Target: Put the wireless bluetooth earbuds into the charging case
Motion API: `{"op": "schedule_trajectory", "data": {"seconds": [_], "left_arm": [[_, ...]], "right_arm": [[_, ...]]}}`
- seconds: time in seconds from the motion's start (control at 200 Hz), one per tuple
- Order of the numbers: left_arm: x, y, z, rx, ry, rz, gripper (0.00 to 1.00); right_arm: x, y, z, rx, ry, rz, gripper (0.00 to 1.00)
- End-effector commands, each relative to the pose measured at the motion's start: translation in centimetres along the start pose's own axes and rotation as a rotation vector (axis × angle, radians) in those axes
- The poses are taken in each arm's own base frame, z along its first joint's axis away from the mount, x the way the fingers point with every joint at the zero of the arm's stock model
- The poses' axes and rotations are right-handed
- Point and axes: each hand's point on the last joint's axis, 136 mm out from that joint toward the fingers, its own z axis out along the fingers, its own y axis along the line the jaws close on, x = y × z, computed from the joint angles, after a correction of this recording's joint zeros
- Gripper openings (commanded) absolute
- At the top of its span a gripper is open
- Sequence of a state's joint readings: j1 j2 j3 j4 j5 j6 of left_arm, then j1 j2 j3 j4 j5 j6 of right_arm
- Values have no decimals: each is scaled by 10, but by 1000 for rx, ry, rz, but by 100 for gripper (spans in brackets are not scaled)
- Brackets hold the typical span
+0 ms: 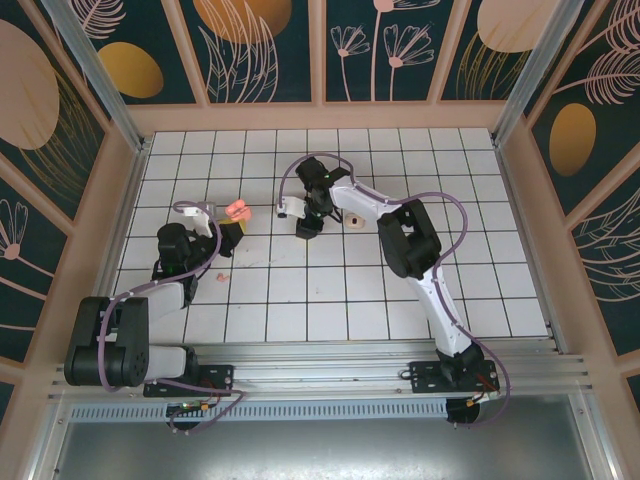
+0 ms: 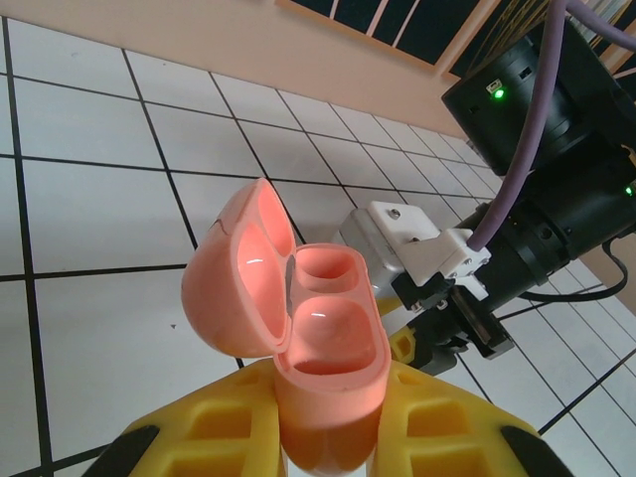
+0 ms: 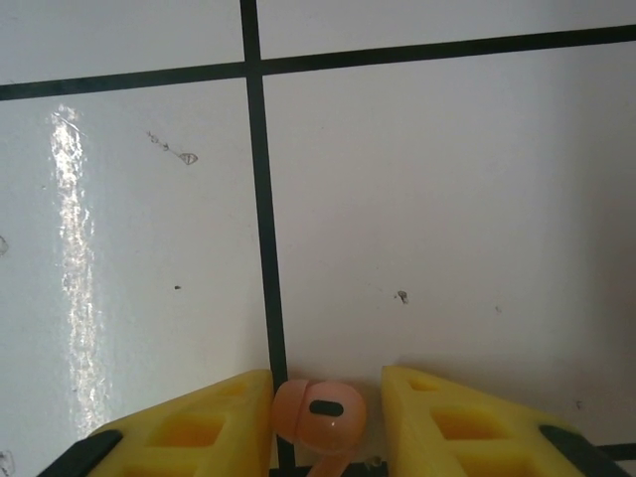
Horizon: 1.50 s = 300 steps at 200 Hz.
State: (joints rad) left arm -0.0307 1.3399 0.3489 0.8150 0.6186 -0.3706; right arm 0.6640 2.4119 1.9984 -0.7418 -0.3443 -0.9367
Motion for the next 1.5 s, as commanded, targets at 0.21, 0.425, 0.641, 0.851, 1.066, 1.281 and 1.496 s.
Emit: {"op": "schedule_trajectory", "data": {"seconds": [0.21,0.425,0.641,0.851,1.066,1.281,1.496], "left_arm": [[-17,-10,0,40,-31,67,9],[-21,-18,-2,75,-46,106,8],[-21,-36,-3,146,-60,164,8],[-13,-74,8,248,-52,286,8],[-17,-107,16,363,-84,340,7],[-16,-140,21,474,-95,414,8],[-22,-159,25,542,-125,473,8]], "right_arm": [[-14,-7,-26,60,-64,28,24],[-23,-12,-59,100,-223,113,21],[-34,-3,-99,133,-410,208,20],[-52,19,-153,171,-623,269,20],[-65,41,-225,275,-856,288,20],[-78,66,-279,354,-1050,237,20],[-89,81,-291,336,-1136,193,21]]}}
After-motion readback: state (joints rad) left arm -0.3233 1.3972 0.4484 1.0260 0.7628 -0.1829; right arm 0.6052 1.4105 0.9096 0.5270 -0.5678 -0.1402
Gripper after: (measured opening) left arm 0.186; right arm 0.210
